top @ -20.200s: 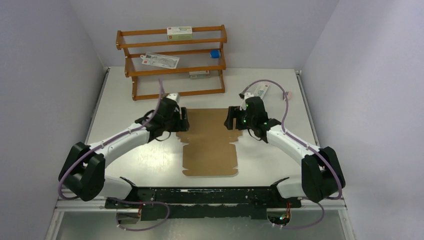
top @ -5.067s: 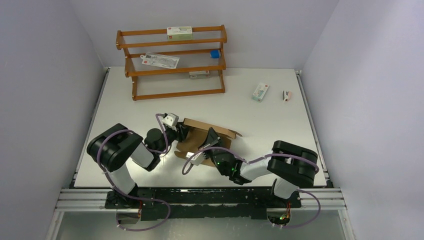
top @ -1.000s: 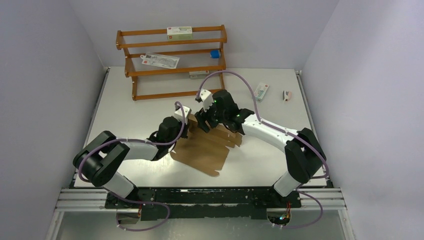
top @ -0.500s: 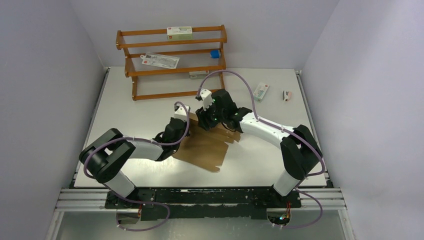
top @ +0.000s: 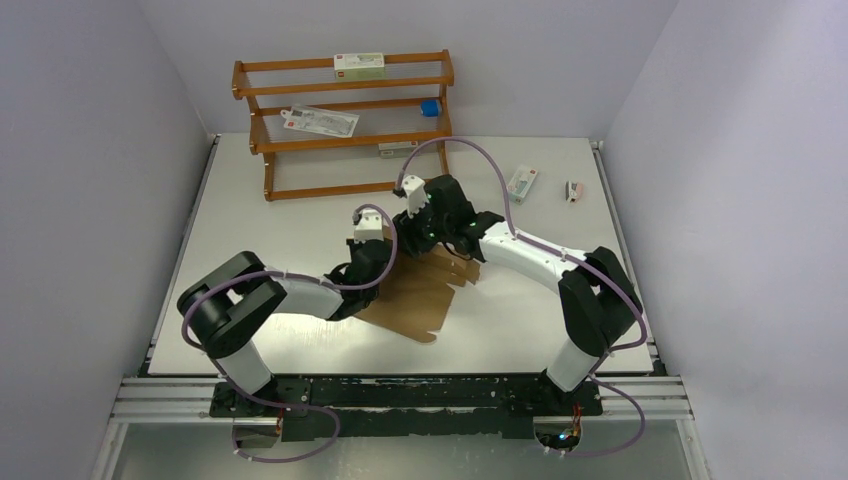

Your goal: Fold the paper box

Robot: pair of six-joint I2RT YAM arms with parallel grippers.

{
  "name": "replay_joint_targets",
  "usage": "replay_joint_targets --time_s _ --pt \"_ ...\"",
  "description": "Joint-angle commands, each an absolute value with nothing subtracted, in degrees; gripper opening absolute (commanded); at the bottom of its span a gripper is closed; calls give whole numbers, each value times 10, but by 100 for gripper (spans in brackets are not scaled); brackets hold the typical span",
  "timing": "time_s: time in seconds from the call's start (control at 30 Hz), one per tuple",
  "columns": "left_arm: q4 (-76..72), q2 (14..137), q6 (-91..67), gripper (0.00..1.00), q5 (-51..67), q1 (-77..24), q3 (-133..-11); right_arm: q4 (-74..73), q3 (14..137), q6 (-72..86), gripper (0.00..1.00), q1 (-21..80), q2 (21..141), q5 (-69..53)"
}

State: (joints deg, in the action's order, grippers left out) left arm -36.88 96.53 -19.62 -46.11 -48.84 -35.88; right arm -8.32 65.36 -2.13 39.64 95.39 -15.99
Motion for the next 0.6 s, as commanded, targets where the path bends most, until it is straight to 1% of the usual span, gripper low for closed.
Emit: replay_joint_targets --time_s 0.0,0.07,0.17,0.27,0.43,0.57 --pt "-344 959 -205 5 -482 -491 -356 -86 670 -10 51 392 951 -169" --pt "-342 945 -201 8 -471 -491 -346 -85 671 -16 54 389 946 -159" --pt "-321 926 -196 15 -459 -490 -342 -85 675 -28 59 386 940 -150" --pt "-304 910 -199 22 -440 -488 -335 -83 676 -38 66 382 933 -142" --pt "-277 884 -208 39 -418 -484 -323 -80 672 -49 72 375 915 -124" --pt "-260 855 -219 52 -397 -483 -305 -74 665 -48 75 370 898 -114"
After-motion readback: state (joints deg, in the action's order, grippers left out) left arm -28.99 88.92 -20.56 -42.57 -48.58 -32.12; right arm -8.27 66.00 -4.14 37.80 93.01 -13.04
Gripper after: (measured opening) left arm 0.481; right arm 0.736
